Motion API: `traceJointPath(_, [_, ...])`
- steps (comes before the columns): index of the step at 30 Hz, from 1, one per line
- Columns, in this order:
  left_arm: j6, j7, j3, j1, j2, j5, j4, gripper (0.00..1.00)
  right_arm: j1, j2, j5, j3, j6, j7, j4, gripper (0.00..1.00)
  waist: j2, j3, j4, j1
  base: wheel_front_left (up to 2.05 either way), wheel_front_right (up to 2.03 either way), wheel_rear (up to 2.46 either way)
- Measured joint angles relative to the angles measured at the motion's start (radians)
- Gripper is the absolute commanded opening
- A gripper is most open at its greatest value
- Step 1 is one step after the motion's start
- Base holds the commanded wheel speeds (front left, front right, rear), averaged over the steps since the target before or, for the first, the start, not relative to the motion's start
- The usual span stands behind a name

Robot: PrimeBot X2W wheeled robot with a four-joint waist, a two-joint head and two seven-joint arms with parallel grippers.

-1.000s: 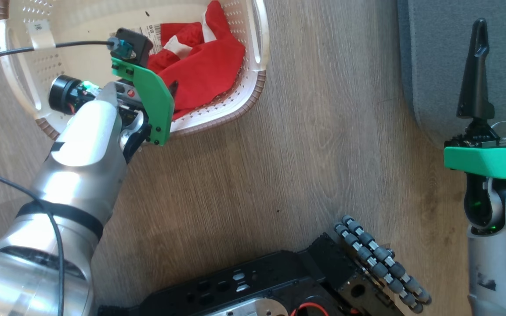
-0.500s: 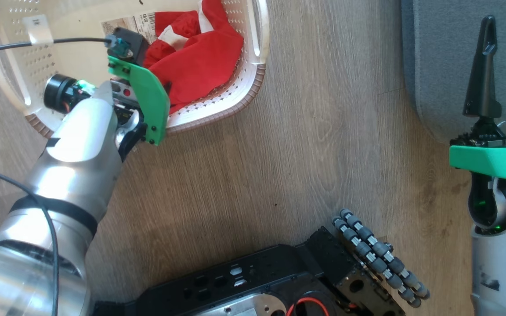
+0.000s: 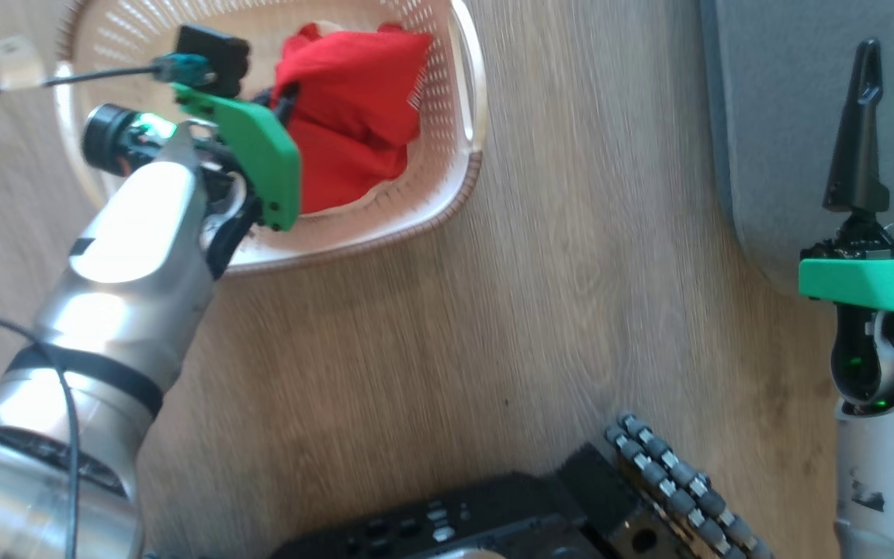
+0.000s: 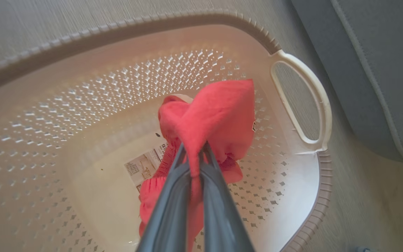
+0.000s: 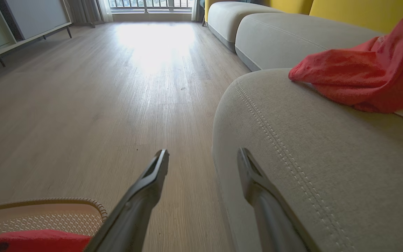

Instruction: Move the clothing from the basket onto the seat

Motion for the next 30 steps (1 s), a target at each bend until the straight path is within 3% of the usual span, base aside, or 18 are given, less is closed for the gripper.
traceJointPath(6, [0.002, -0.142, 0.037, 0.036, 0.041, -0.032, -0.003, 0.0, 0.022, 0.0, -0.042, -0.035, 0.0, 0.0, 0.036, 1.0, 0.0, -0.131, 0.033, 0.0, 0.0, 0.0, 0.0])
traceJointPath(13, [0.041, -0.207, 0.081, 0.146, 0.056, -0.051, -0.081, 0.0, 0.09, 0.0, -0.11, -0.052, 0.0, 0.0, 0.072, 1.0, 0.0, -0.285, 0.073, -0.0001, 0.0, 0.0, 0.0])
traceJointPath(30, [0.242, -0.213, 0.271, 0.663, 0.182, -0.016, -0.635, 0.0, 0.266, -0.001, -0.221, -0.029, 0.0, 0.0, 0.142, 1.0, 0.0, -0.643, 0.177, -0.0001, 0.0, 0.0, 0.0])
